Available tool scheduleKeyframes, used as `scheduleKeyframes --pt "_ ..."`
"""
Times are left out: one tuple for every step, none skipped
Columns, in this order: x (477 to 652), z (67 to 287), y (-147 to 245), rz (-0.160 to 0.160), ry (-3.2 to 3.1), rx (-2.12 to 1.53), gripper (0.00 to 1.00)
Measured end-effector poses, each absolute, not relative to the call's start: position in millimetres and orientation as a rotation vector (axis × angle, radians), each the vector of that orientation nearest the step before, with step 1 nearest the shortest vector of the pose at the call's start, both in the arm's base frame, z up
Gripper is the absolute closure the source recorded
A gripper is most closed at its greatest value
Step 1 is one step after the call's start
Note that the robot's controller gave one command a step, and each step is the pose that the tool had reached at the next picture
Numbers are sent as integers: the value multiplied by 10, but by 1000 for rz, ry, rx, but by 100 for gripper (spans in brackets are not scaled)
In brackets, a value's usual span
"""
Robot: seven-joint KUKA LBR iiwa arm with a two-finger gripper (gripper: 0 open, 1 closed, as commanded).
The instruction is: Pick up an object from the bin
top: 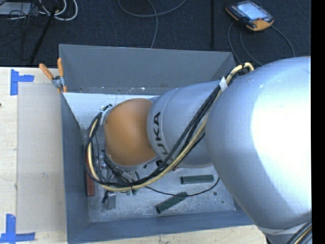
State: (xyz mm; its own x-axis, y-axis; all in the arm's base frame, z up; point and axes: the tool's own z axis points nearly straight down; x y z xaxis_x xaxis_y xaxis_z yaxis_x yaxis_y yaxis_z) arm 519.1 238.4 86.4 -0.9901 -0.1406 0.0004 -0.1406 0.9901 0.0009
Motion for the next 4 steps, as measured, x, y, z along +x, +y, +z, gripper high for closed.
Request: scheduleKeyframes --pt "4963 1012 2396 3 -3136 86 0" --pt "5051 1095 1807 -1 -3079 613 0" --pt "5131 1087 1526 2 -3116 381 0" --pt "5154 1179 1403 0 -3140 64 0"
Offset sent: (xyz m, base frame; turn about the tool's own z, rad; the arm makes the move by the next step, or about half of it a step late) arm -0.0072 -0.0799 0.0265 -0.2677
